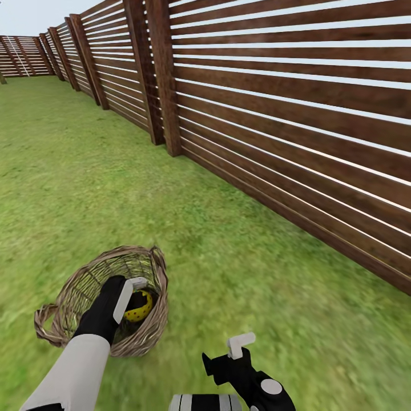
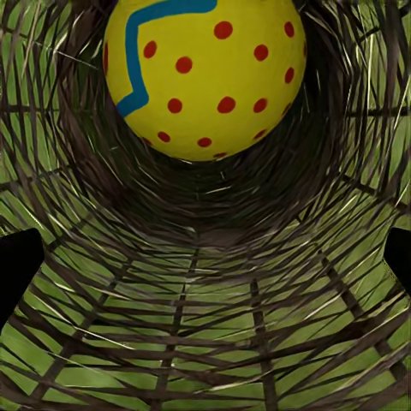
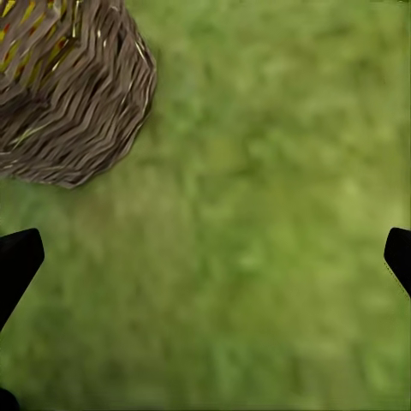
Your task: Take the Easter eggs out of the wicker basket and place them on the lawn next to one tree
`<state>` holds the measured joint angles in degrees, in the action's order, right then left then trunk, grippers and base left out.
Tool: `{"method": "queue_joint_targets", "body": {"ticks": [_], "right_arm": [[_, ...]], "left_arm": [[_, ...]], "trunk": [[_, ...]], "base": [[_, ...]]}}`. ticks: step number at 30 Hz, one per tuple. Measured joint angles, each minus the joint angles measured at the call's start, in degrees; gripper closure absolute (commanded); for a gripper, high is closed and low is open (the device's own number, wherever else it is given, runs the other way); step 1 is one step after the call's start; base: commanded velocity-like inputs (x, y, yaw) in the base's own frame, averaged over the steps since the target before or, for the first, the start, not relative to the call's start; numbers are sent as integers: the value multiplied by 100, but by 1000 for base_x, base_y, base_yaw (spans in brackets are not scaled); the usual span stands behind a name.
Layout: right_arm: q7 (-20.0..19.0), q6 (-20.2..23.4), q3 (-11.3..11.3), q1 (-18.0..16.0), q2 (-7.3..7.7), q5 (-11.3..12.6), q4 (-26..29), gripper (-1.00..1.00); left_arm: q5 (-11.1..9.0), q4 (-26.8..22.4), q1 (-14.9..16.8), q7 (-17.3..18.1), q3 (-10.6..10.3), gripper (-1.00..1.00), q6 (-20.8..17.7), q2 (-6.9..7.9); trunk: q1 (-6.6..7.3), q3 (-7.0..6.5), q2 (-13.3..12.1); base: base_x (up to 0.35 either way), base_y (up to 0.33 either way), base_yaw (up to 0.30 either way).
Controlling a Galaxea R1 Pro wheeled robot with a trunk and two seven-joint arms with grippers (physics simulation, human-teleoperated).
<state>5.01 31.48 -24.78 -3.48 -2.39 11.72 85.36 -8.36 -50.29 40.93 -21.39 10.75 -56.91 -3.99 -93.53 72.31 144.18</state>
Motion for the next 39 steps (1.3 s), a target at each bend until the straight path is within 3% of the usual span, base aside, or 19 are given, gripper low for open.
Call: {"method": "queue_joint_targets", "body": {"ticks": [18,26,34,39], "right_arm": [[0,2,-18,0,0,-9,0,-100],[0,3,-18,0,0,-10,0,-100],[0,3,-13,0,0,-15,0,-100],[0,3,-10,0,0,-17,0,-100]], "left_arm": [[8,16,0,0,0,-100,-1,2],[4,30,0,20,0,-100,35,109],[0,717,165,24,-1,-100,615,350],[2,1100,244,34,16,-100,1033,416]], "trunk": [[0,0,0],[-1,0,0],[-1,0,0],[-1,0,0]], "base": [[107,17,0],[59,2,0],[4,0,0],[0,0,0]]}}
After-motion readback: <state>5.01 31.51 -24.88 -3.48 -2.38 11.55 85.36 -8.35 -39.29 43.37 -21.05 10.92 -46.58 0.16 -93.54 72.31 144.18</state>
